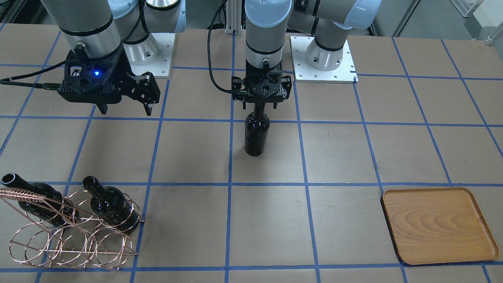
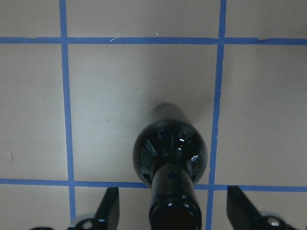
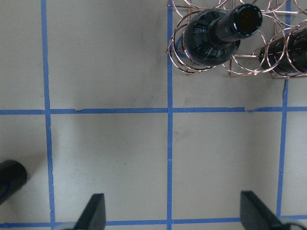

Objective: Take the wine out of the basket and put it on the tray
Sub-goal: 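Close the left gripper on the bottle neck and lift it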

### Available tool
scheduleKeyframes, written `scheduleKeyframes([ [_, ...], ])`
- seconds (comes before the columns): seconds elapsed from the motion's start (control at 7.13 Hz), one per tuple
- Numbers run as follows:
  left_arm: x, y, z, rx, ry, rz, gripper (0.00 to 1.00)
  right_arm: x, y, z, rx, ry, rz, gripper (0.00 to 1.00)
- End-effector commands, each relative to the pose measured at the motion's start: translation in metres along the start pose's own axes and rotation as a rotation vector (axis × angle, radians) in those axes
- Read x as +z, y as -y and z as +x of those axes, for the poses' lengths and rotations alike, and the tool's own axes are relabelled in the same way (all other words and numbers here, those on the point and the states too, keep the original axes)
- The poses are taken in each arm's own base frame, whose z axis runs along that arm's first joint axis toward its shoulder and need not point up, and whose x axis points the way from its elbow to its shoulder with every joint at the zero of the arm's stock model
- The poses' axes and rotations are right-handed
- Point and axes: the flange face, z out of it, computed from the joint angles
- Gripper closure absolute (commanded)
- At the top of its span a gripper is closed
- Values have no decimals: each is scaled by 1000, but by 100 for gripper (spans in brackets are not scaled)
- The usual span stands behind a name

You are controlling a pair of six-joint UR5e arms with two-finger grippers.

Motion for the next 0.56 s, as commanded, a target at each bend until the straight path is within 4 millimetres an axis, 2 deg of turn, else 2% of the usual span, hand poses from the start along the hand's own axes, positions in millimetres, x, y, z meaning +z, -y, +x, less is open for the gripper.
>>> scheduleKeyframes([
  [0.0, -1, 0, 0, 1, -1, 2, 62, 0, 0, 0, 0, 0, -1, 0],
  [0.14, 0, 0, 1, 3, 1, 1, 69, 0, 0, 0, 0, 0, -1, 0],
  [0.42, -2, -1, 1, 4, 0, 5, 92, -1, 0, 0, 1, 0, 2, 0],
])
